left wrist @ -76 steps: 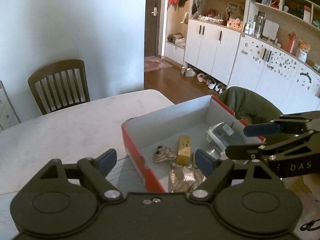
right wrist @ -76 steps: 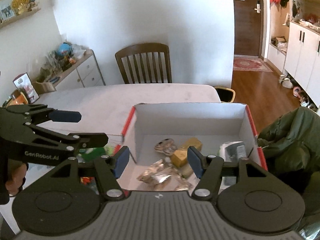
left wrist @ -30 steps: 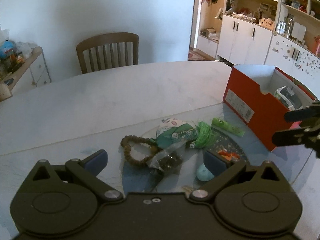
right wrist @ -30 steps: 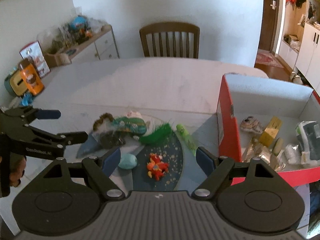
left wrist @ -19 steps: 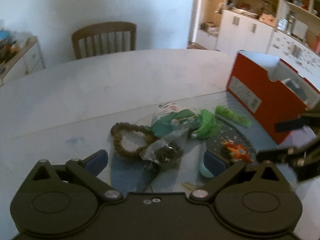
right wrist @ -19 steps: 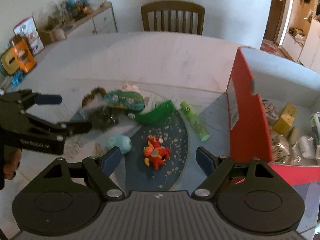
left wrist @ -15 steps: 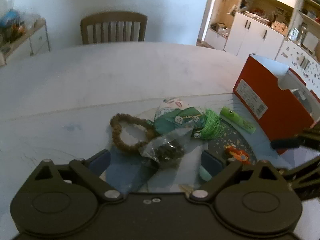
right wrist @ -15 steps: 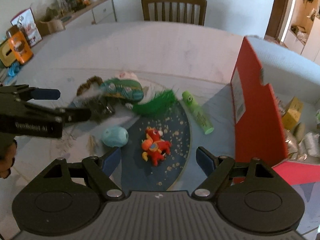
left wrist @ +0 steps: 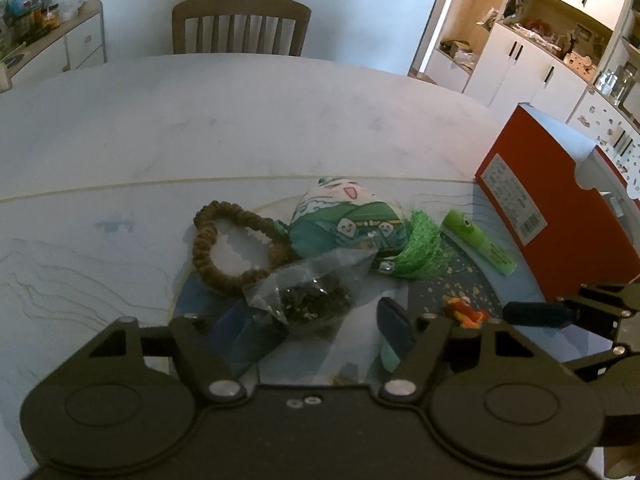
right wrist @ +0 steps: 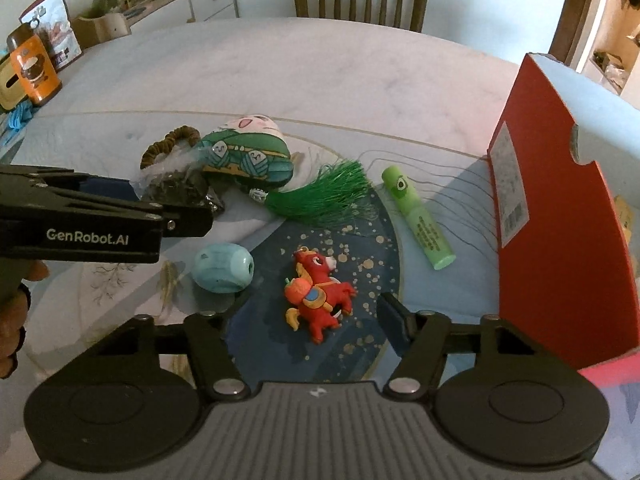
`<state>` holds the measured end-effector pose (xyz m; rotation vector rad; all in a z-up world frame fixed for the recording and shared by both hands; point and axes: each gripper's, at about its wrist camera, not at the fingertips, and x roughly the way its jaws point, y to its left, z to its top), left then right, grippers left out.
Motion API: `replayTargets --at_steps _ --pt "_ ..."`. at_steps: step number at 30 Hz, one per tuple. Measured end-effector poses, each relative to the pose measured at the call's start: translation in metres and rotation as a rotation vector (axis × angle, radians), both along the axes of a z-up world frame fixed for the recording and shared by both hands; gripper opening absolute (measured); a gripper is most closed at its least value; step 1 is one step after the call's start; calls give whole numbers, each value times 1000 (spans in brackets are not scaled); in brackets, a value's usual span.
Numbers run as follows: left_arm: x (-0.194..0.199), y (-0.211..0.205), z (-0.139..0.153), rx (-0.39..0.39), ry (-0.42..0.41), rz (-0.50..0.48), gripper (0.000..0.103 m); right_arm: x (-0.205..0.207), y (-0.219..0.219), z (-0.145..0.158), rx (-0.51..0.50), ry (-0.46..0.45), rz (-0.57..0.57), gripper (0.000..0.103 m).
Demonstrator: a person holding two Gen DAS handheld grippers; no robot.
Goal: Organize objects
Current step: 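Grasp the clear bead bag with the left gripper while the right grasps the red dragon toy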
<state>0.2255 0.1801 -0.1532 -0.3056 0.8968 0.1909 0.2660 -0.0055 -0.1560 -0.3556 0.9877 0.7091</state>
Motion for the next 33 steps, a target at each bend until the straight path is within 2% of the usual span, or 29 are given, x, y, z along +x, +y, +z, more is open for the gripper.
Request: replayTargets --at_steps 1,6,8,12,19,27,33 --pt "0 1 0 -4 0 4 62 0 0 0 1 1 0 62" --pt "2 -1 -1 -2 10 3 47 1 2 -2 3 8 1 53" --pt "1 -1 -1 -3 9 4 47 0 3 -3 3 2 6 48" --pt "0 0 0 -6 7 6 41 0 2 -3 -6 -13 0 39" --pt "-3 -2 3 -2 -5 2 32 -3 -2 1 10 -17 -7 38" --pt "-11 -5 11 24 -14 2 28 -12 -15 18 59 -20 -22 38" --pt "-21 -12 29 37 -27 -15 28 -18 -29 42 107 -29 -31 37"
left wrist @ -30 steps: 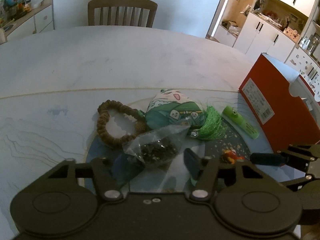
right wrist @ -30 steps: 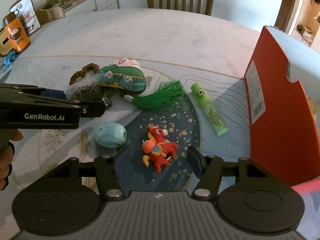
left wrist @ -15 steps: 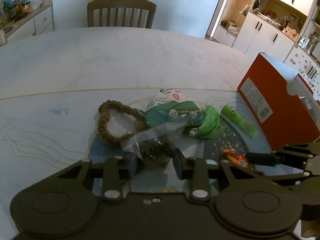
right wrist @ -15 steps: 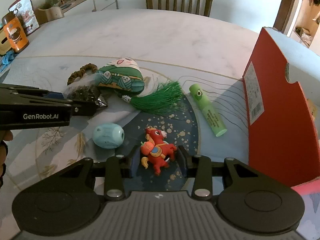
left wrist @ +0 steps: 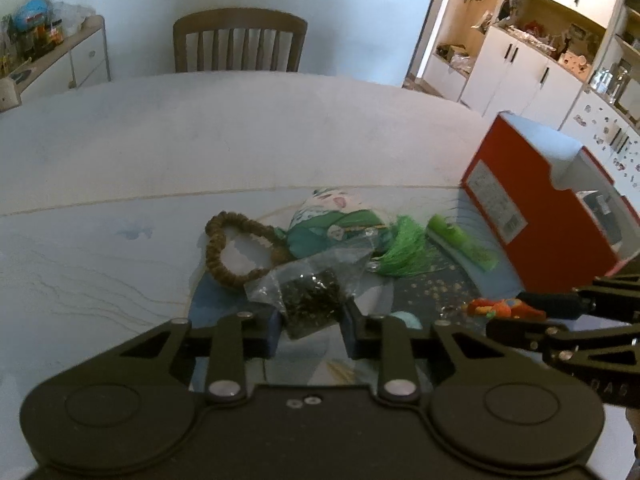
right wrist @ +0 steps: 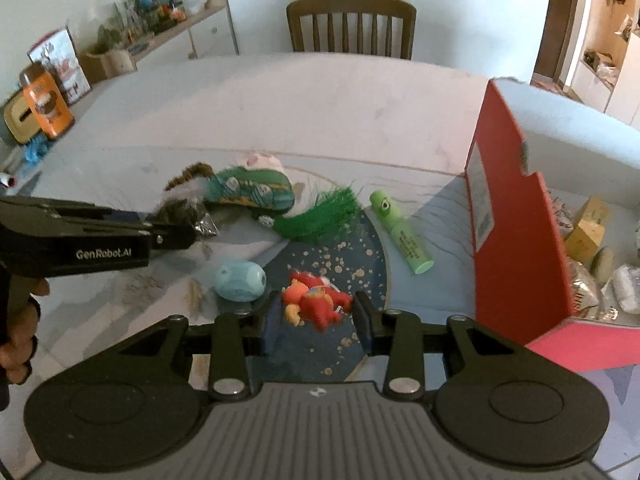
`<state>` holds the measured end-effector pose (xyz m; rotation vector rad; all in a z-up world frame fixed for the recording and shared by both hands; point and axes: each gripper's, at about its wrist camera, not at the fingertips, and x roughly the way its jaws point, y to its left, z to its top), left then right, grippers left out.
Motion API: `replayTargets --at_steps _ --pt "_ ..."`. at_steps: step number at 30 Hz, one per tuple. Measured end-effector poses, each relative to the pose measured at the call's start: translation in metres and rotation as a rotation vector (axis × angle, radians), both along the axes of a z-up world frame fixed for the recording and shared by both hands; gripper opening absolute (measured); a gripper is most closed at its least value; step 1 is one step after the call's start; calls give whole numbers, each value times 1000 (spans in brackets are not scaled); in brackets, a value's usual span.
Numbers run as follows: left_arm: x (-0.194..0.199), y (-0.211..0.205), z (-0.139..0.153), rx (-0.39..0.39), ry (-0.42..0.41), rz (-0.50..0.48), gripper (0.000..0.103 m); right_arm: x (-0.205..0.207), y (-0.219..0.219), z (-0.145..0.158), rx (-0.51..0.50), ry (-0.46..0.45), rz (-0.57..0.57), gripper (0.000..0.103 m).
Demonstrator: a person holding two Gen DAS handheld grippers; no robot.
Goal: Organize objects
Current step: 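Grasp the clear bead bag with the left gripper while the right grasps the red dragon toy, then carry the bead bag and dragon toy with both grippers into the red box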
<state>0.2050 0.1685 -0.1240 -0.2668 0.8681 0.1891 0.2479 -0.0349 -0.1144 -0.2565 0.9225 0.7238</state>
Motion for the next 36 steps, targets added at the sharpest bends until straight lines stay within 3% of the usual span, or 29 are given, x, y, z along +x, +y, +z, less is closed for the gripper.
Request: replayTargets --at_steps 18,26,36 --pt "-14 -48 63 -32 -6 -120 28 -9 -56 70 103 -25 -18 36" --pt "-2 -81 87 -39 -20 -191 28 1 -94 95 167 -64 -51 37" --pt "32 -133 113 9 -45 -262 28 31 -150 110 209 -122 -124 37"
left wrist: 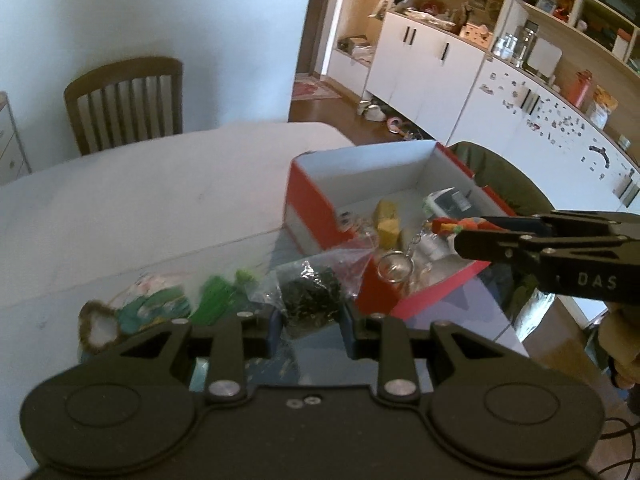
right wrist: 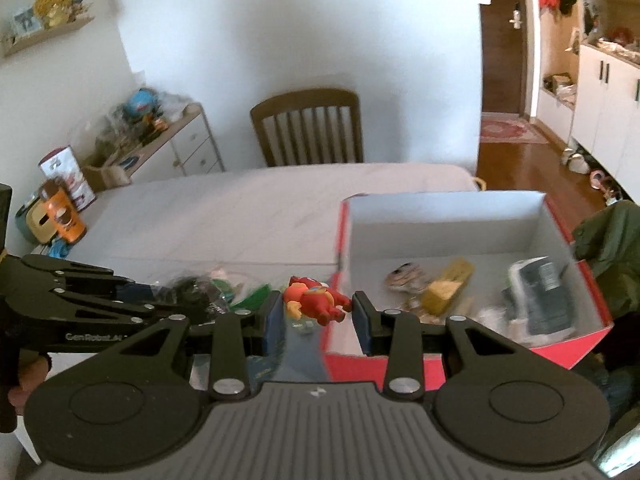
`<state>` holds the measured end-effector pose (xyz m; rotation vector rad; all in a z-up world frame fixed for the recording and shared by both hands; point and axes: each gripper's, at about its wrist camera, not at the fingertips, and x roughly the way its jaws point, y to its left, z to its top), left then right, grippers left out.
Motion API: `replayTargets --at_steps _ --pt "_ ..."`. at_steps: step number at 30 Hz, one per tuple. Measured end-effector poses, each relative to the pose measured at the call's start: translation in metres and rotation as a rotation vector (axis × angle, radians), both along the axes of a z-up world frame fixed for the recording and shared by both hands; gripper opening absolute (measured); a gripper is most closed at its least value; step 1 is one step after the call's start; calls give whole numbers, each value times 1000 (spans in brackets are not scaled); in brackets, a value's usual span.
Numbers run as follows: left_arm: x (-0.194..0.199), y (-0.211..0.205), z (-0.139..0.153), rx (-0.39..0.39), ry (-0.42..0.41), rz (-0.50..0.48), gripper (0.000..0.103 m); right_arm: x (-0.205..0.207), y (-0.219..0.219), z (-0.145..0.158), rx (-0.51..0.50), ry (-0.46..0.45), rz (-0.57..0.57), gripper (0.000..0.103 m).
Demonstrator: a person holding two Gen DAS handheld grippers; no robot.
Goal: Organize objects
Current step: 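Carry the bead bag and dragon toy with both grippers into the red box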
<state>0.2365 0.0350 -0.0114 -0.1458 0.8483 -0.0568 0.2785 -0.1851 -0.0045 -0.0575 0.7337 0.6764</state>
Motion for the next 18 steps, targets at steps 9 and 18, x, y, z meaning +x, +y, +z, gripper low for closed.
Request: replayTargets --at_steps 9,18 --pt "44 -45 13 38 -18 -44 28 38 -48 0 -1 -32 -49 37" --pt "97 -70 8 42 6 -39 28 72 -78 -23 -32 -6 -58 37"
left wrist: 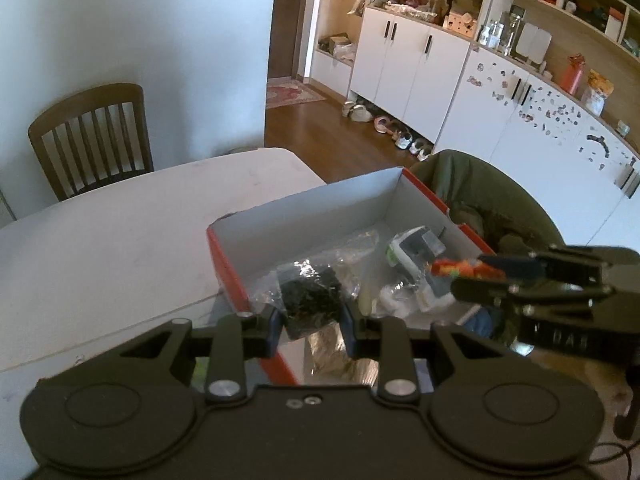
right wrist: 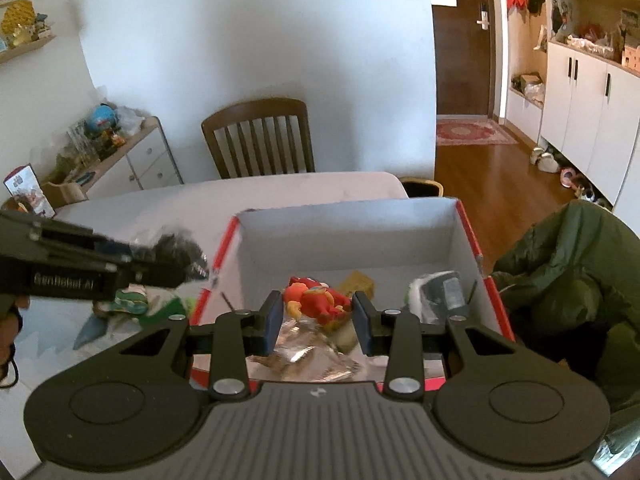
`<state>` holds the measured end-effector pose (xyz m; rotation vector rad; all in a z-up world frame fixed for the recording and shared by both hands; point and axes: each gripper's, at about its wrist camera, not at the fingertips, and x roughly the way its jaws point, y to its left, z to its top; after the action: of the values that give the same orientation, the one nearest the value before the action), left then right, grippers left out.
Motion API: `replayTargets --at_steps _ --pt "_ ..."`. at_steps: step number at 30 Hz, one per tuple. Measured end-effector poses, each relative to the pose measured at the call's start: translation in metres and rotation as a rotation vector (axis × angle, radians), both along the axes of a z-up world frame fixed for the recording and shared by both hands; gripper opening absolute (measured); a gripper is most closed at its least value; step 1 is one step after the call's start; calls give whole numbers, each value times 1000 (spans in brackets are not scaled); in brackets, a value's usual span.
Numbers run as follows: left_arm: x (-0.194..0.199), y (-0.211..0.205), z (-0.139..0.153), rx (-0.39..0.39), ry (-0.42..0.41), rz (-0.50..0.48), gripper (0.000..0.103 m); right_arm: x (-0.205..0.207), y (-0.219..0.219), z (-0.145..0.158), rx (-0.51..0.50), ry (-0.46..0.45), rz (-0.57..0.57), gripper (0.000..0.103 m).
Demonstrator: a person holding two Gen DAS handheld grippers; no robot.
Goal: Organize objects
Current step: 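Carry the bead bag and dragon toy with both grippers into the red box, then lower the bead bag and dragon toy into the box and open both grippers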
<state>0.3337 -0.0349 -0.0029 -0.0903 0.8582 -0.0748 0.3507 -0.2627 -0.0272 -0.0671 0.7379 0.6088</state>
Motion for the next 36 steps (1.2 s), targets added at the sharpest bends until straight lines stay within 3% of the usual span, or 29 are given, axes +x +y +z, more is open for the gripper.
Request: replayTargets --at_steps 3,15,22,36 --pt "22 -3 -11 -18 39 21 28 12 -5 -10 -12 17 4 37" --pt "89 -14 -53 46 143 64 28 45 9 -46 -93 43 80 37" --pt "115 -20 -72 96 181 75 28 58 23 -71 -154 69 128 37" --pt "144 -21 -107 90 301 90 28 62 35 -96 -255 120 212 37"
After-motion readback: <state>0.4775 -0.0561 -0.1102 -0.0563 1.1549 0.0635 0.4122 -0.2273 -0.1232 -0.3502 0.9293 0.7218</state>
